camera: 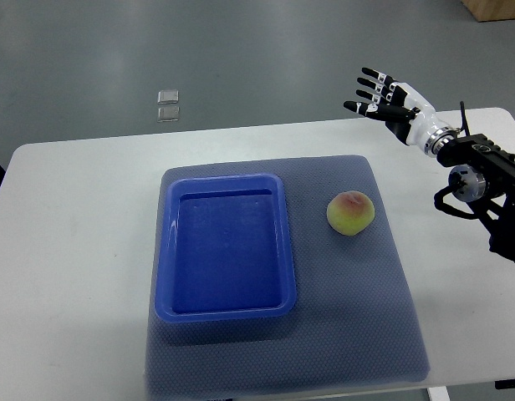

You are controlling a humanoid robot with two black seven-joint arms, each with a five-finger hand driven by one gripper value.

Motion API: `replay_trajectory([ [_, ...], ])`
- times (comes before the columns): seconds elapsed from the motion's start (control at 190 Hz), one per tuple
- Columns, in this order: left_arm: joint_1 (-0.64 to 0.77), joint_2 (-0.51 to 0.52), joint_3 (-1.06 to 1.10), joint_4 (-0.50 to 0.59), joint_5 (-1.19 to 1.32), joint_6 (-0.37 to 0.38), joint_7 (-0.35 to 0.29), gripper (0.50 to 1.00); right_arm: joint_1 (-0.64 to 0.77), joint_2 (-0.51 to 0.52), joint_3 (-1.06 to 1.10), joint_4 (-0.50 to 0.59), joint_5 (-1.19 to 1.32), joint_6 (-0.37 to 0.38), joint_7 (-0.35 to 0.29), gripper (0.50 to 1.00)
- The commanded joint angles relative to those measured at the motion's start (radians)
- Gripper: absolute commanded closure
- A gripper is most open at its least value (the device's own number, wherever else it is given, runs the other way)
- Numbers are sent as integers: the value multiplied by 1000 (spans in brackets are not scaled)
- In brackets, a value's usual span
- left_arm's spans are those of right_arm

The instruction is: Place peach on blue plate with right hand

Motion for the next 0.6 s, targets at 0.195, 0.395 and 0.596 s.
replay_trajectory([
  [0.195, 0, 0, 1, -2, 0, 0, 0, 500, 75, -47, -109, 14, -179, 105, 36, 570],
  [0.395, 0, 0, 1, -5, 0, 0, 0, 500, 147, -116, -201, 78, -327, 273, 37, 572],
  [0.596, 0, 0, 1, -6, 0, 0, 0, 500, 239, -183, -320, 179, -500, 377, 51, 570],
])
